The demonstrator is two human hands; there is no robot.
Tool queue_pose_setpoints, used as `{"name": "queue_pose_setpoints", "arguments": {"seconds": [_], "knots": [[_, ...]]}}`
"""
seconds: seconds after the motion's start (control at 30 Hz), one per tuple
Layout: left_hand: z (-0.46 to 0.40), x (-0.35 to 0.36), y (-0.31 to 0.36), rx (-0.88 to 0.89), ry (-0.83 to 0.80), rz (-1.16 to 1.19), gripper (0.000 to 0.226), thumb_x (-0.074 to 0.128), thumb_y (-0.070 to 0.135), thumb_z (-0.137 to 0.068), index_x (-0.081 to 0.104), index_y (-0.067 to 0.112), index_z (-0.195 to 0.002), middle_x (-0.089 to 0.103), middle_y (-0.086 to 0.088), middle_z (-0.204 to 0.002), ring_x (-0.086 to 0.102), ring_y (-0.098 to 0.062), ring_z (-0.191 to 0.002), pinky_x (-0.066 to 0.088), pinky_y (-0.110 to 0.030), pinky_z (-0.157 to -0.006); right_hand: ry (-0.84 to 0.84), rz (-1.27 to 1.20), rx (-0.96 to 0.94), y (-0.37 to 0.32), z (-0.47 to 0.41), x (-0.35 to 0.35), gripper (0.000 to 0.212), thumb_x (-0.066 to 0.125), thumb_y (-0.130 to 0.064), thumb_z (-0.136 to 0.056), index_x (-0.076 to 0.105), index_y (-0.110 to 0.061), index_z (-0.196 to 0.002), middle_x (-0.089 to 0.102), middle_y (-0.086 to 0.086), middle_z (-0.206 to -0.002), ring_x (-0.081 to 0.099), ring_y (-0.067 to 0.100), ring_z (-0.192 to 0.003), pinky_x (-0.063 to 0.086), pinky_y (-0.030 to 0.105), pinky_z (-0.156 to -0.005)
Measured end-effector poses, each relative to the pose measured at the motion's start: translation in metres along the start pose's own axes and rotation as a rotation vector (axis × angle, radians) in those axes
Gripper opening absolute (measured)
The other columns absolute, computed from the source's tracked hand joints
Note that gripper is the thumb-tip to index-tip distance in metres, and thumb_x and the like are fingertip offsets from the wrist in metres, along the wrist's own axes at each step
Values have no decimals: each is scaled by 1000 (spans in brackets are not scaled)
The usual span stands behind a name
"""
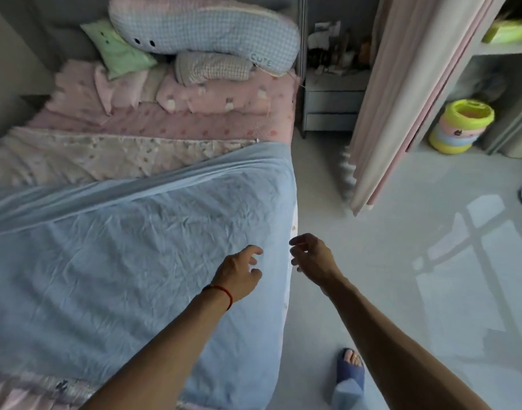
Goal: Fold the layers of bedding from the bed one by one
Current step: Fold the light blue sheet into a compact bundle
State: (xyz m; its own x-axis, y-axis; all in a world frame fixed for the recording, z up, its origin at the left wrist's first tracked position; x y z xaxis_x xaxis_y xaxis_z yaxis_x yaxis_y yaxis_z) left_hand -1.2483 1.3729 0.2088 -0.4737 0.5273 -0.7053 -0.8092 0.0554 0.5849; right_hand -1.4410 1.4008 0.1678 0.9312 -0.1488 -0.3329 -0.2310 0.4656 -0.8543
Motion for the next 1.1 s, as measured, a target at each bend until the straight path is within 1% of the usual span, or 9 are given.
{"name": "queue_pose_setpoints", "arguments": {"seconds": [0.13,0.3,0.43,0.5,0.63,0.7,0.8,0.9,1.1], "knots": [[-20,-13,49,-83,42,15,49,57,17,-97,47,30,-143,57,-3,-140,56,-22,-123,47,-30,-104,-92,81,-65,-38,-36,-38,24,53,-21,-84,66,-22,-104,71,-1,-96,71,22,-82,61,39,-75],[-37,-52,76,-50,193,5,55,57,16,-94,45,29,-146,51,-2,-147,50,-20,-133,43,-31,-108,-131,166,-151,-90,-78,-44,19,53,-17,-90,65,-25,-102,71,-2,-95,70,19,-83,56,30,-73],[-54,-82,71,-6,310,-2,55,58,15,-95,45,23,-148,49,-2,-150,45,-21,-139,41,-33,-112,-122,257,-197,-107,-93,-30,21,54,-15,-93,67,-22,-107,69,-5,-104,63,13,-85,44,13,-62],[-71,-94,64,5,386,52,49,59,13,-94,52,20,-142,56,-2,-144,51,-22,-134,44,-35,-109,-131,336,-253,-109,-105,-28,21,54,-15,-94,68,-20,-110,67,-7,-104,61,12,-88,43,14,-66],[-122,-96,55,3,488,248,27,58,5,-89,68,17,-110,72,0,-105,67,-18,-98,54,-28,-90,-128,417,-246,-99,-144,-44,23,56,-14,-93,68,-22,-111,65,-10,-101,62,12,-89,46,17,-69],[-160,-85,56,-11,457,275,26,58,3,-87,69,17,-108,72,0,-104,66,-15,-95,54,-30,-90,-124,450,-216,-91,-179,-54,23,56,-15,-93,67,-23,-112,65,-11,-101,64,13,-92,50,21,-72],[-220,-71,52,-30,366,232,28,59,5,-91,67,18,-114,69,3,-116,63,-13,-106,52,-26,-94,-138,482,-184,-81,-244,-58,22,55,-16,-96,67,-25,-111,64,-13,-102,65,14,-97,52,25,-79],[-308,-64,36,-84,234,171,31,58,9,-91,65,21,-118,67,3,-118,62,-15,-109,52,-30,-96,-160,455,-144,-70,-339,-46,20,53,-19,-98,70,-21,-109,63,-11,-102,64,15,-96,49,26,-77],[-475,-72,-14,-331,-3,31,37,59,17,-89,62,23,-126,63,-3,-130,62,-22,-116,47,-27,-99,-296,442,-93,-59,-515,-5,24,50,-24,-101,70,-17,-114,70,-2,-121,65,22,-106,44,25,-81]]}}
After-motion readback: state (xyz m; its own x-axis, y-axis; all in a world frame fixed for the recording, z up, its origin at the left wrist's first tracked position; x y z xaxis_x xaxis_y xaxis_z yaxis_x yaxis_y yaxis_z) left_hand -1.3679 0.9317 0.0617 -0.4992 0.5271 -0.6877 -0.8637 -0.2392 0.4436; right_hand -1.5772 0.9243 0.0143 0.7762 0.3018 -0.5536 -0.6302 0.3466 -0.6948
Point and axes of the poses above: each hand's wrist, its own z-axis away from the middle knuckle, its own x-axis out of the palm, y = z × x, the point moved 7 cm from there along -z, towards the middle knuckle
